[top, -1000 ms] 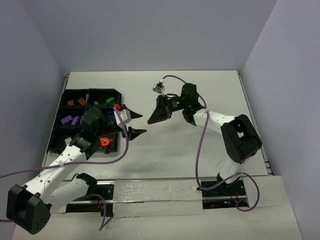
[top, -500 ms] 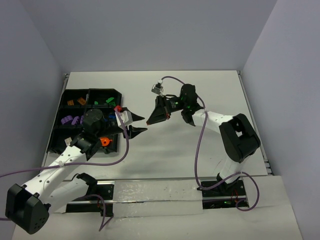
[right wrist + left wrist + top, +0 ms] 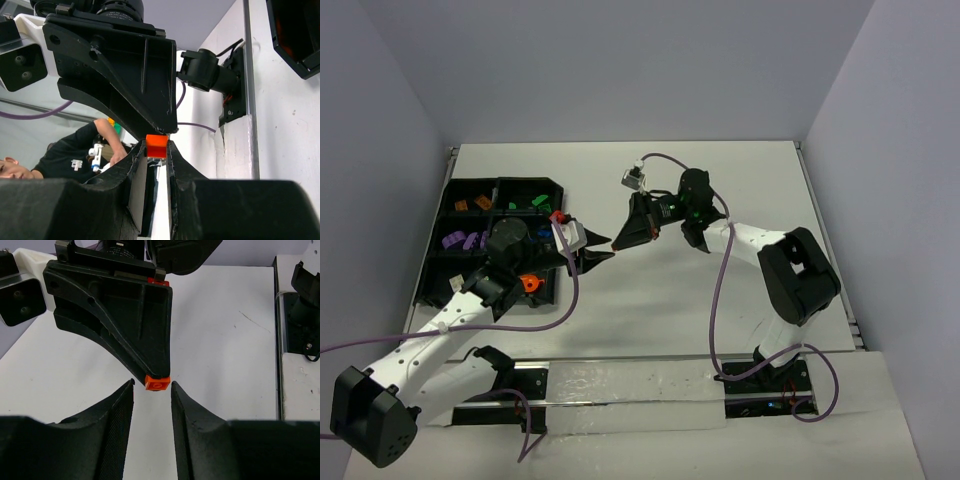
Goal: Sort the legos into containers by color
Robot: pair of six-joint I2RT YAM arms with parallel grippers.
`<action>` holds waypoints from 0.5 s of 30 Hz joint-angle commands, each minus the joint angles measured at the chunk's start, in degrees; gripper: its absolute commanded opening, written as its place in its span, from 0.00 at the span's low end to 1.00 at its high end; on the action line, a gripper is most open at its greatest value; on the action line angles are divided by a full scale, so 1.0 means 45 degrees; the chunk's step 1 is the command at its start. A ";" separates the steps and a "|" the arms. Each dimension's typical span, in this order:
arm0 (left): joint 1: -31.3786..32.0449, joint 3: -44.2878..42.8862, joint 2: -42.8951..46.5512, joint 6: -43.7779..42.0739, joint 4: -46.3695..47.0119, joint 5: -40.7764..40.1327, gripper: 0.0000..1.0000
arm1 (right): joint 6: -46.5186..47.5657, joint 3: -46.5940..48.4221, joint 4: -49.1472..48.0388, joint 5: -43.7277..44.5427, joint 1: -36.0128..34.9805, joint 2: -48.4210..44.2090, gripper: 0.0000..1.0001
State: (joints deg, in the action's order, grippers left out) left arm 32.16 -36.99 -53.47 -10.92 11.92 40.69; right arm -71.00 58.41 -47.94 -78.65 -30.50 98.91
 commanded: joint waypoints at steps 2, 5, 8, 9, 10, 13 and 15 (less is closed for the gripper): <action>0.0060 -0.0275 -0.0033 0.0258 0.0807 -0.0213 0.38 | 0.0387 0.0183 0.0004 0.0135 -0.0212 -0.0184 0.00; 0.0064 -0.0256 -0.0055 0.0277 0.0881 -0.0147 0.40 | 0.0422 0.0188 0.0025 0.0142 -0.0233 -0.0219 0.00; 0.0065 -0.0256 -0.0090 0.0326 0.0939 -0.0135 0.43 | 0.0514 0.0198 0.0174 0.0179 -0.0267 -0.0277 0.00; 0.0074 -0.0256 -0.0090 0.0350 0.0973 -0.0135 0.43 | 0.0553 0.0203 0.0204 0.0188 -0.0272 -0.0282 0.00; 0.0079 -0.0256 -0.0107 0.0364 0.1018 -0.0126 0.44 | 0.0589 0.0203 0.0239 0.0202 -0.0272 -0.0290 0.00; 0.0095 -0.0275 -0.0160 0.0414 0.1112 -0.0151 0.41 | 0.0622 0.0219 0.0318 0.0232 -0.0272 -0.0301 0.00; 0.0088 -0.0284 -0.0187 0.0389 0.1058 -0.0154 0.35 | 0.0613 0.0239 0.0302 0.0224 -0.0292 -0.0301 0.00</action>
State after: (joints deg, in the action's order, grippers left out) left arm 32.23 -36.99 -53.99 -9.64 13.36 40.55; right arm -69.42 58.41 -45.98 -77.70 -31.05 98.89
